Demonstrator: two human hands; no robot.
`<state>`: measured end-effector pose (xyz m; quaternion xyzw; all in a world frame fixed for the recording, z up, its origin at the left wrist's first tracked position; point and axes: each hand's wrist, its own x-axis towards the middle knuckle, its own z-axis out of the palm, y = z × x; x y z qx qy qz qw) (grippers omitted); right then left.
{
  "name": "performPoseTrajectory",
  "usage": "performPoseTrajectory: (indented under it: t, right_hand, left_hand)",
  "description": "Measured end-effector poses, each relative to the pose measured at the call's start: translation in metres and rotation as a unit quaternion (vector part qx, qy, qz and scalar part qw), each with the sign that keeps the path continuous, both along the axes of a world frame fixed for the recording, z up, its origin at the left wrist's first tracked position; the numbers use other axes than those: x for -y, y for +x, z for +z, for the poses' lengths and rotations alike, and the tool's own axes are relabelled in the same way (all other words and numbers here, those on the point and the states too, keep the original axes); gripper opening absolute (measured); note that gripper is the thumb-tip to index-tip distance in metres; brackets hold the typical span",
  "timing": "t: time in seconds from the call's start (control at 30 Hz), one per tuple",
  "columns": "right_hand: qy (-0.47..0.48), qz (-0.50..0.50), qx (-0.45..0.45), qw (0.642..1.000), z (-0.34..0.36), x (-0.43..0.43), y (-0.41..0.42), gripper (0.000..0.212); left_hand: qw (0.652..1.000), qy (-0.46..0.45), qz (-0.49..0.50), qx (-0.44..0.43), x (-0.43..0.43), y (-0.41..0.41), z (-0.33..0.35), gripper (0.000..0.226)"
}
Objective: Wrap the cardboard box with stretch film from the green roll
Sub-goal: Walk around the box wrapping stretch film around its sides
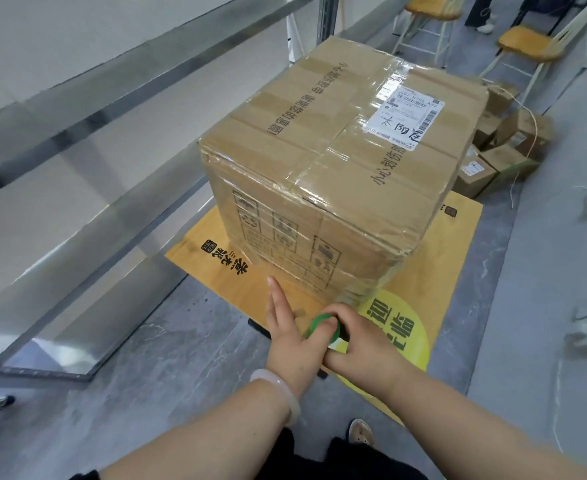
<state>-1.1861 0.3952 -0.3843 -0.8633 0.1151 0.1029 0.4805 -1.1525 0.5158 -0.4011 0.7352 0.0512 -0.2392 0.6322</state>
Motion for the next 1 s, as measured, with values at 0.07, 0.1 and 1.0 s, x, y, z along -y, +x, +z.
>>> performPoseTrajectory:
  t: [0.07, 0.1, 1.0]
  right_hand:
    - [-0.022, 0.002, 0.009, 1.0, -0.001, 0.012, -0.003, 0.033]
    - [-0.039, 0.006, 0.015, 0.999, -0.002, 0.018, -0.005, 0.034]
    - [-0.055, 0.102, 0.031, 0.993, -0.003, 0.118, -0.02, 0.052]
  left_hand:
    - [0.999, 0.004, 0.022, -0.025, 0.009, -0.005, 0.0, 0.107]
    - [0.998, 0.004, 0.036, -0.045, 0.013, -0.008, -0.001, 0.113]
    - [0.964, -0.105, 0.046, -0.241, 0.11, -0.045, -0.026, 0.147]
